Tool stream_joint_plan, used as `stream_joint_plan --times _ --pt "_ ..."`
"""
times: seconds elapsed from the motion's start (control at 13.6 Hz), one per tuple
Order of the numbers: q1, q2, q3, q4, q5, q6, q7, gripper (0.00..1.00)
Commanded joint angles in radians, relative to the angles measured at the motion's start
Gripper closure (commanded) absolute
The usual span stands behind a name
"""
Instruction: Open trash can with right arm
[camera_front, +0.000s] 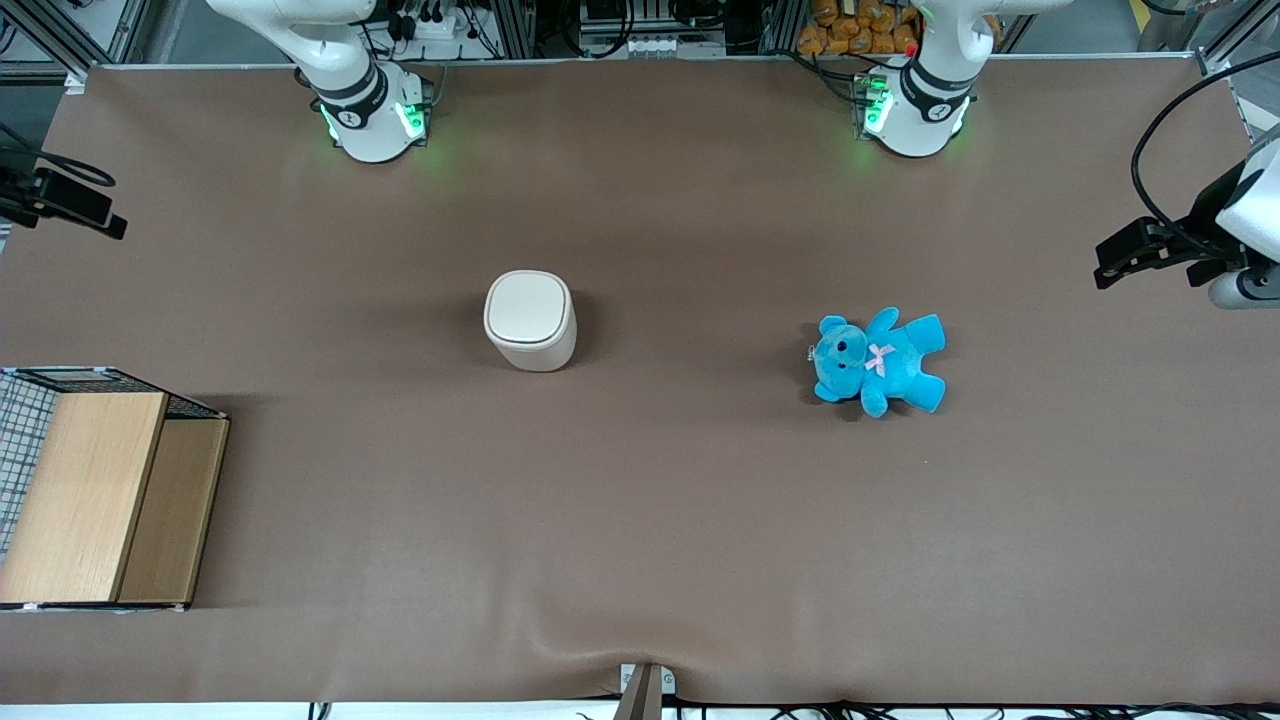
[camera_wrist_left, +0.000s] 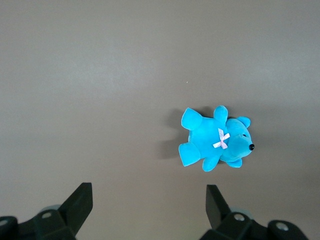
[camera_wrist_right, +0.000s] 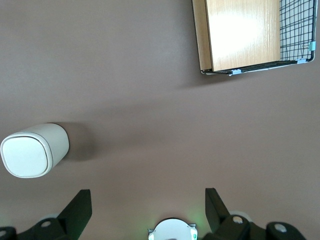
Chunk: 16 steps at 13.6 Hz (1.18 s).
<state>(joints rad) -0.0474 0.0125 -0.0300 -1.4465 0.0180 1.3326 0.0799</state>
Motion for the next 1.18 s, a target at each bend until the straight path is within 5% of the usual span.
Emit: stream_joint_plan --times 0.0,0.29,0.51,0.96,1.03,1.1 --pt "-0.022 -0.006 0.021 0.014 -0.019 -0.016 -0.003 0.00" --pt "-0.025 0.006 0.016 0.011 0.005 -0.012 -0.011 0.00" --pt "-0.017 0.018 0.047 -0.027 0.106 -0.006 -0.008 0.00" --pt "-0.006 0.023 0.300 -0.164 0.123 0.105 0.184 0.00" --pt "0.000 0.036 0.333 -0.173 0.123 0.114 0.231 0.02" --pt "0.007 0.046 0.366 -0.184 0.123 0.119 0.282 0.20"
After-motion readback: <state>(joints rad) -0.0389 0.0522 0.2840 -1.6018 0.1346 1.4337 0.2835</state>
